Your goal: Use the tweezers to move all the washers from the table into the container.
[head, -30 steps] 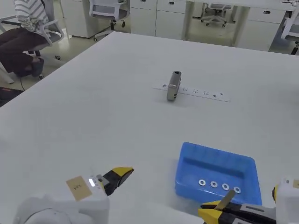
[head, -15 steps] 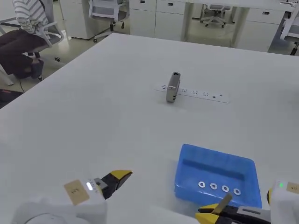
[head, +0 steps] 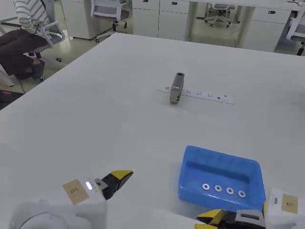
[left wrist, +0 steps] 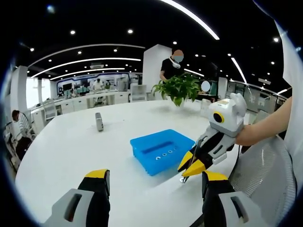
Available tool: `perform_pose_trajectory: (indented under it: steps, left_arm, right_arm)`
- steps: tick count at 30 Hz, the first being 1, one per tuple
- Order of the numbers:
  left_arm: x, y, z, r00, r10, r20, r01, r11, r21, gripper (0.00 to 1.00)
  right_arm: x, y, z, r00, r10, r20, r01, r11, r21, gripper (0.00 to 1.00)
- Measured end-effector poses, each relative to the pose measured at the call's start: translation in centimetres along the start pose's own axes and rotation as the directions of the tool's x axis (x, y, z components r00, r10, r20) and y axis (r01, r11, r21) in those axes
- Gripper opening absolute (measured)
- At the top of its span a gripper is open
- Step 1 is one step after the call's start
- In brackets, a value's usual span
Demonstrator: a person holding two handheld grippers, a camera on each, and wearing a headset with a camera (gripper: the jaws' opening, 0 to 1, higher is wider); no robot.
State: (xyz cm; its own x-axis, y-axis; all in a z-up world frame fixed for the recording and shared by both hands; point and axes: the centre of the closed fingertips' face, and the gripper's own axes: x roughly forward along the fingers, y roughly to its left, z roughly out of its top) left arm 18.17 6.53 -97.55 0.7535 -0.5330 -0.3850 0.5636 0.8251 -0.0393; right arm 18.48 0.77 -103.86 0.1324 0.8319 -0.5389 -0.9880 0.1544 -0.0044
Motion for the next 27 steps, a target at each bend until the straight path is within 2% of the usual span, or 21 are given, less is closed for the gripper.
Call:
perform_pose_trajectory:
  steps: [3, 9, 12, 15, 18, 21, 27]
  left_arm:
    - [0.0, 0.0, 0.0, 1.0, 0.001, 0.0, -0.001, 1.0, 0.003, 0.81]
    - [0.0, 0.1, 0.0, 1.0, 0.003, 0.0, -0.003, 1.0, 0.004, 0.81]
    - [-0.1, 0.1, 0.1, 1.0, 0.001, 0.003, -0.001, 1.0, 0.0, 0.81]
    - [-0.1, 0.0, 0.0, 1.0, 0.0, -0.001, 0.0, 1.0, 0.006, 0.81]
    - [-0.1, 0.1, 0.1, 1.0, 0.003, 0.001, -0.003, 1.0, 0.005, 0.81]
    - [-0.1, 0.1, 0.1, 1.0, 0.006, 0.006, -0.005, 1.0, -0.002, 0.81]
    - [-0.2, 0.1, 0.3, 0.9998, 0.005, 0.017, -0.005, 1.0, -0.006, 0.8]
  right_arm:
    - [0.1, 0.2, -0.1, 0.9997, -0.014, -0.02, 0.013, 0.998, -0.066, 0.03]
    - [0.2, 0.1, -0.3, 0.9992, -0.035, -0.021, 0.033, 0.996, -0.078, 0.03]
    - [0.2, -0.2, -0.3, 0.999, -0.04, -0.019, 0.04, 0.998, -0.046, 0.03]
    - [0.0, -0.5, -0.3, 0.9991, -0.042, -0.001, 0.042, 0.998, 0.052, 0.03]
    - [-0.3, -0.7, -0.1, 0.9991, -0.039, 0.014, 0.038, 0.997, 0.071, 0.03]
    - [-0.8, -0.6, 0.7, 0.9986, -0.044, 0.027, 0.043, 0.997, 0.063, 0.03]
    - [-1.4, -0.9, 2.2, 0.9957, -0.05, 0.077, 0.043, 0.995, 0.093, 0.03]
